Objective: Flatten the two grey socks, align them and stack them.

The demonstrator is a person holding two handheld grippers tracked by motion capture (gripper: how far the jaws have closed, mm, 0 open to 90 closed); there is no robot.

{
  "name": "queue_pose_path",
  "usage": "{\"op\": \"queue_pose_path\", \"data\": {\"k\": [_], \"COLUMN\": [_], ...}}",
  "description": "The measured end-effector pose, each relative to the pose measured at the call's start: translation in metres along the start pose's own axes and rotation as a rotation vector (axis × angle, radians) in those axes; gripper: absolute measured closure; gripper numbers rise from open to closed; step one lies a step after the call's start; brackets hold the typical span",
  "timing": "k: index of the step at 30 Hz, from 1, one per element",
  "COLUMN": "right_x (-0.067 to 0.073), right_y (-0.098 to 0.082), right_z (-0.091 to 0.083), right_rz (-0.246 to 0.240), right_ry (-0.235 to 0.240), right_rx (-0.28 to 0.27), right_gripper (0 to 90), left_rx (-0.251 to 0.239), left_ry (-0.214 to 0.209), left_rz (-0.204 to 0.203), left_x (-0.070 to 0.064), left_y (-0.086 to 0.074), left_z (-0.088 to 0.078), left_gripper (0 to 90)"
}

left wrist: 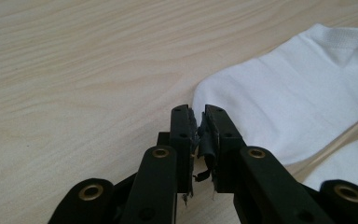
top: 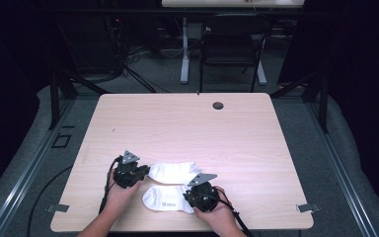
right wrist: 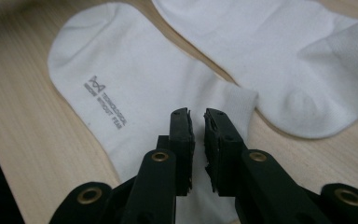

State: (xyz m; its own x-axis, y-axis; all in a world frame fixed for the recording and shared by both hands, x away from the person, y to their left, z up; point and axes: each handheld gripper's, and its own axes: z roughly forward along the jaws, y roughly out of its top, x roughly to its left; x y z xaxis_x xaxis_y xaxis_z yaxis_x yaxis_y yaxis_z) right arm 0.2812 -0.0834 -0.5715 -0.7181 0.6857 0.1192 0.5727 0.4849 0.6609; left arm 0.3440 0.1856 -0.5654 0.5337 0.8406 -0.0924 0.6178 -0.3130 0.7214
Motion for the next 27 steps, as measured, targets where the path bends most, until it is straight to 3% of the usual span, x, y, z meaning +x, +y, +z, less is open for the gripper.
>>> {"op": "queue_pose_path", "data": {"k": [7, 12, 17, 20, 21, 23, 25, 27], "right_x": [-0.005, -0.011, -0.017, -0.029, -0.039, -0.043, -0.061, -0.065], "right_y": [-0.004, -0.006, 0.0, 0.007, 0.012, 0.013, 0.02, 0.021], "right_z": [-0.002, -0.006, -0.016, -0.021, -0.023, -0.023, -0.022, -0.021], "right_rz": [-0.003, 0.018, 0.04, 0.066, 0.092, 0.099, 0.134, 0.143], "right_ry": [-0.019, -0.016, -0.024, -0.057, -0.082, -0.093, -0.136, -0.142], "right_rx": [0.007, 0.008, -0.052, -0.094, -0.103, -0.111, -0.114, -0.122], "right_gripper": [82.3, 80.7, 75.2, 71.8, 70.6, 70.1, 67.9, 67.6], "left_rx": [0.002, -0.011, -0.019, -0.019, -0.014, -0.013, -0.004, 0.002], "left_ry": [-0.012, -0.008, -0.011, -0.004, -0.004, 0.003, -0.01, -0.008], "left_rz": [0.02, -0.001, -0.006, -0.001, -0.003, -0.003, 0.002, 0.004], "left_x": [-0.004, -0.001, 0.002, 0.003, 0.005, 0.005, 0.008, 0.008], "left_y": [0.0, 0.002, 0.006, 0.01, 0.013, 0.015, 0.019, 0.02], "left_z": [0.002, 0.001, 0.001, 0.0, 0.002, 0.003, 0.006, 0.008], "left_gripper": [76.6, 72.3, 69.0, 67.4, 66.4, 65.6, 64.7, 64.8]}}
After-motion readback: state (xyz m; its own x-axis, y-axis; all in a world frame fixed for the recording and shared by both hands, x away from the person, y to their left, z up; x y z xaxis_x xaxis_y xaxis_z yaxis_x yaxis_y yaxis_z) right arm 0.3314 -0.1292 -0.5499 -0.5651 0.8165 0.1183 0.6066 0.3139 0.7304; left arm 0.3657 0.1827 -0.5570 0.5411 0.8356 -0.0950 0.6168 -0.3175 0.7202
